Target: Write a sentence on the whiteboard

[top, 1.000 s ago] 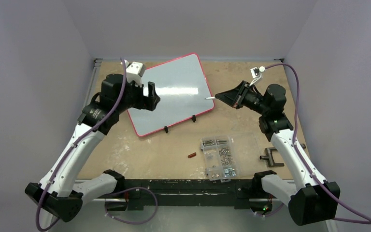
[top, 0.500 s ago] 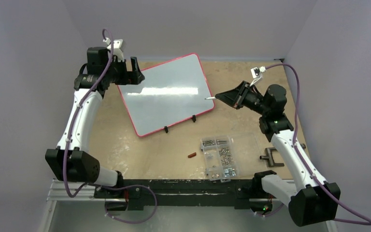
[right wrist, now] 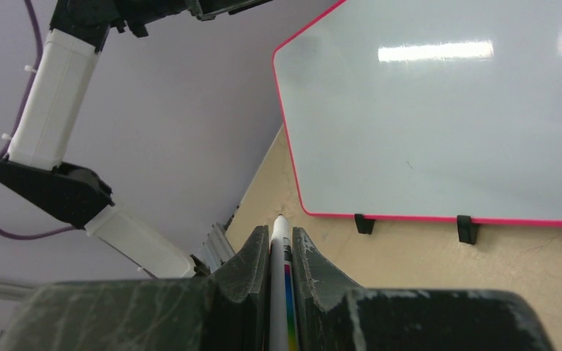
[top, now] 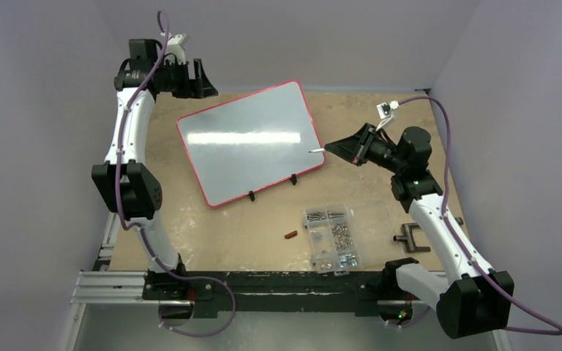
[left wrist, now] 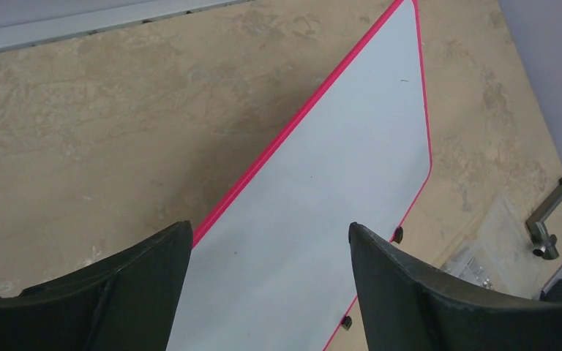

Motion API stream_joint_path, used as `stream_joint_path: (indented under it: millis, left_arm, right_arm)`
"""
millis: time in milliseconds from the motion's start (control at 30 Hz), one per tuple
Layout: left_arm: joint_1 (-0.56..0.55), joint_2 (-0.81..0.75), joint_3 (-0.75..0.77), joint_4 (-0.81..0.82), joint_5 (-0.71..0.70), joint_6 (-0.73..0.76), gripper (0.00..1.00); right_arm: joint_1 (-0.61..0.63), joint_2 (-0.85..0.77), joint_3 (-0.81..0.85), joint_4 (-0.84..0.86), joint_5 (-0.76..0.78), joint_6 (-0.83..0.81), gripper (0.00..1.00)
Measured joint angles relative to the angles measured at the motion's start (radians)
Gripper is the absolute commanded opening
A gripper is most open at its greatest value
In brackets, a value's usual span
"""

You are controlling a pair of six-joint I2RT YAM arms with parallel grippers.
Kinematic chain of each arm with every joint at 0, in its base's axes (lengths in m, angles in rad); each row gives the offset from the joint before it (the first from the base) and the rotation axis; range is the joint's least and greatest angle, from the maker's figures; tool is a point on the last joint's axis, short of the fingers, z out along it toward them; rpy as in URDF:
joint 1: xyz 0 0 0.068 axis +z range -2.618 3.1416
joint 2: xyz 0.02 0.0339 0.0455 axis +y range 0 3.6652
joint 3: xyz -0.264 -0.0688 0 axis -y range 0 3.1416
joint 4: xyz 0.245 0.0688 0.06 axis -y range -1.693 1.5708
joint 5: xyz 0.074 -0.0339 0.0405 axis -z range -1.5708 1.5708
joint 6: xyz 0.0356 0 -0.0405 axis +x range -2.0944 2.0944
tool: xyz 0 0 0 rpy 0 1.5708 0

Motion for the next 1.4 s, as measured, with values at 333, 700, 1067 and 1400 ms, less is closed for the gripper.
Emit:
stream_joint_path:
  millis: [333, 700, 1067, 1400]
  left_arm:
    - [0.036, 0.203, 0.068, -0.068, 0.096, 0.014, 0.71]
    - [0.04, 0.193, -0.025, -0.002, 0.165, 0.011, 0.61]
    - [0.026, 0.129, -0.193, 0.037, 0.176, -0.005, 0.58]
    - [0.011, 0.114, -0.194, 0.016, 0.179, -0.003, 0.62]
  right_arm:
    - [0.0, 0.002, 0.0, 0.0, -0.001, -0.003, 0.0]
    - [0.0, 0.018, -0.001, 0.009, -0.002, -0.002, 0.0]
    - [0.0, 0.008, -0.009, 0.037, -0.016, 0.007, 0.0]
    - [0.0, -0.013, -0.02, 0.015, -0.027, -0.006, 0.0]
